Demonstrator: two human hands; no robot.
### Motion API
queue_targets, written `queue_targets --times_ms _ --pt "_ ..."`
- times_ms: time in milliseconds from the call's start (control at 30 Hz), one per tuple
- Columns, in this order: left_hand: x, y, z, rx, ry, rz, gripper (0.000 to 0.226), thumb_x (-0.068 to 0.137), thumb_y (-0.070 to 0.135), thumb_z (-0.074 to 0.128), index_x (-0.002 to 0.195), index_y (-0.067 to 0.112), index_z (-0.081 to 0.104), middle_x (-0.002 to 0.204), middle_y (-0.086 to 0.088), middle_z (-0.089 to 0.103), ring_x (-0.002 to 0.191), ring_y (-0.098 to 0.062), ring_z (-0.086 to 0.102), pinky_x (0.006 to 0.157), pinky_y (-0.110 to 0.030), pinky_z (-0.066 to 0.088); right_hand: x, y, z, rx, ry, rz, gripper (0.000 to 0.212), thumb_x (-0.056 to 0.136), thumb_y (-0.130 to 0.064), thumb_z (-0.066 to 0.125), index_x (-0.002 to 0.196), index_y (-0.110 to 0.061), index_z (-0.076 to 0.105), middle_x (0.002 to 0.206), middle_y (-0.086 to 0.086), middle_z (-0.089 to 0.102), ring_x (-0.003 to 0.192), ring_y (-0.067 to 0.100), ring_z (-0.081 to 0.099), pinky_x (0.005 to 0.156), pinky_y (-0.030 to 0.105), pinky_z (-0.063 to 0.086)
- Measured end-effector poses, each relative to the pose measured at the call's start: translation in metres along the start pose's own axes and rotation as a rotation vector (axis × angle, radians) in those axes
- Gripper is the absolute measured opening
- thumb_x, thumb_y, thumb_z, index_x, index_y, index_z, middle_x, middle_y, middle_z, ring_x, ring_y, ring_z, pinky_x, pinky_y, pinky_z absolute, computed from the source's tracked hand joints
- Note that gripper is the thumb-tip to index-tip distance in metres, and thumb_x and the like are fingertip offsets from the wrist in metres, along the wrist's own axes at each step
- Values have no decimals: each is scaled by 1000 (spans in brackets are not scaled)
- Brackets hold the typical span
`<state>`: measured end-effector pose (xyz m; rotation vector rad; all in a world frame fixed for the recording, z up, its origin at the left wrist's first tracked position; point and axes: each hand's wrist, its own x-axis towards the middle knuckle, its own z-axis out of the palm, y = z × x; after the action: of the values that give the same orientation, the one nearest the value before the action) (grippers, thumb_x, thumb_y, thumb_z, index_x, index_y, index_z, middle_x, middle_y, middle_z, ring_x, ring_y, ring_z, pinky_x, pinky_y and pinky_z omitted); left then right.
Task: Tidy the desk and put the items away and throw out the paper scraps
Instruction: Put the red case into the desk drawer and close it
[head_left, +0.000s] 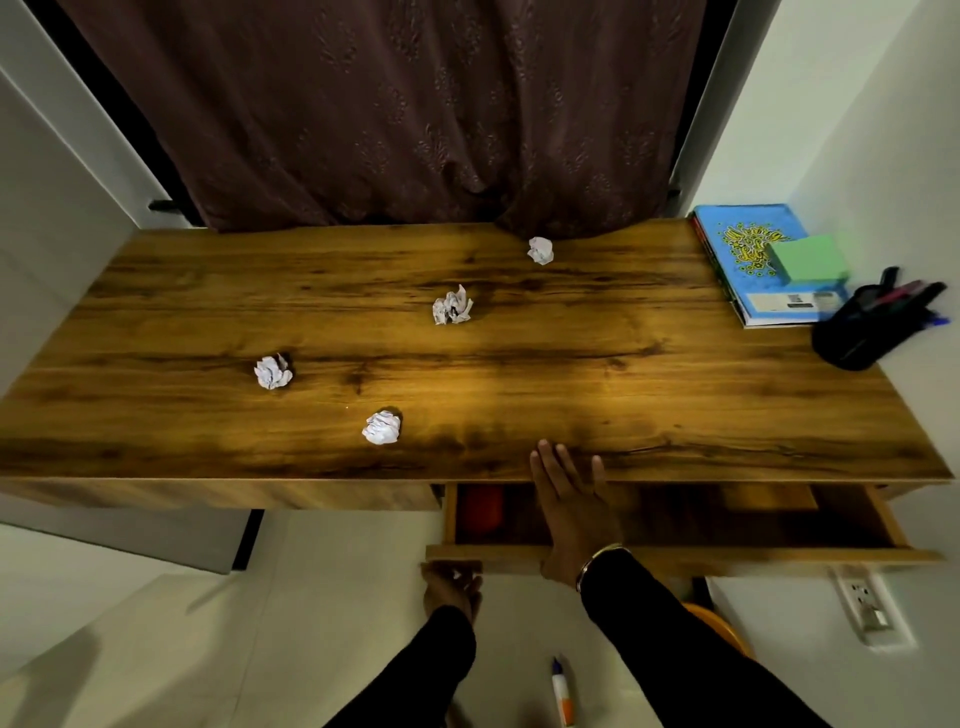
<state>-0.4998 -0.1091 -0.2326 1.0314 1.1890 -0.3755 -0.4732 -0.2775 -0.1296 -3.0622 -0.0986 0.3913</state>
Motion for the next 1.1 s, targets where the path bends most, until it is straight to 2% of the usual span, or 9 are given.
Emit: queue_targets --times_ms 67,167,300,467,600,733,833,933,1100 --pt "-12 17 13 -22 -38 18 61 103 55 24 109 6 60 132 -20 61 117 -37 60 101 -44 44 11 -3 2 -43 12 16 121 45 -19 87 150 -5 28 159 8 17 145 28 28 120 51 9" --pt "-24 28 34 -63 -134 60 56 101 54 33 138 15 49 138 -13 56 114 -36 59 104 -47 46 21 -8 -2 10 0 26 96 39 0 86 131 -3 57 140 17 52 123 37 56 100 45 46" --pt "-31 41 59 -127 -273 92 53 102 51 35 144 19 43 141 -11 56 113 -33 61 104 -45 47 28 -11 -19 -22 -94 -1 65 92 2 37 152 -1 13 160 21 5 146 43 12 119 50 12" --pt "-34 50 70 -114 -315 57 51 103 51 28 133 16 49 133 -15 60 115 -34 62 98 -43 50 38 -7 -1 -34 -85 -36 59 69 -7 27 104 4 73 115 24 67 94 44 70 75 54 56" --pt "-32 59 59 211 -282 38 51 102 53 34 117 10 55 104 -19 70 93 -33 69 82 -41 57 32 -11 -25 -10 -131 -19 59 93 4 28 151 2 16 159 23 9 145 44 18 120 51 17" --pt "-51 52 28 576 -289 191 23 100 33 54 102 11 61 90 -9 67 80 -23 63 72 -35 52 29 -7 -27 -52 -137 -7 62 95 5 25 153 -3 3 161 20 -4 148 39 4 122 46 7" --pt "-56 47 -3 732 -278 503 24 94 37 60 89 16 69 74 -3 71 62 -12 63 57 -24 51 31 -10 -25 -52 -126 -4 60 90 5 30 150 3 21 157 27 13 143 47 22 118 53 20" --pt "-61 63 -16 779 -233 650 28 90 44 64 79 20 71 67 -2 72 55 -8 63 57 -24 53 42 -8 -13 -31 -65 22 56 68 -6 30 100 5 74 111 27 68 91 48 69 70 58 57" --pt "-58 90 -22 726 -332 791 23 87 39 71 73 21 68 55 3 62 50 -10 55 57 -33 52 43 -4 10 -105 1 -11 61 61 -5 25 93 2 77 101 21 73 83 43 72 65 54 58"
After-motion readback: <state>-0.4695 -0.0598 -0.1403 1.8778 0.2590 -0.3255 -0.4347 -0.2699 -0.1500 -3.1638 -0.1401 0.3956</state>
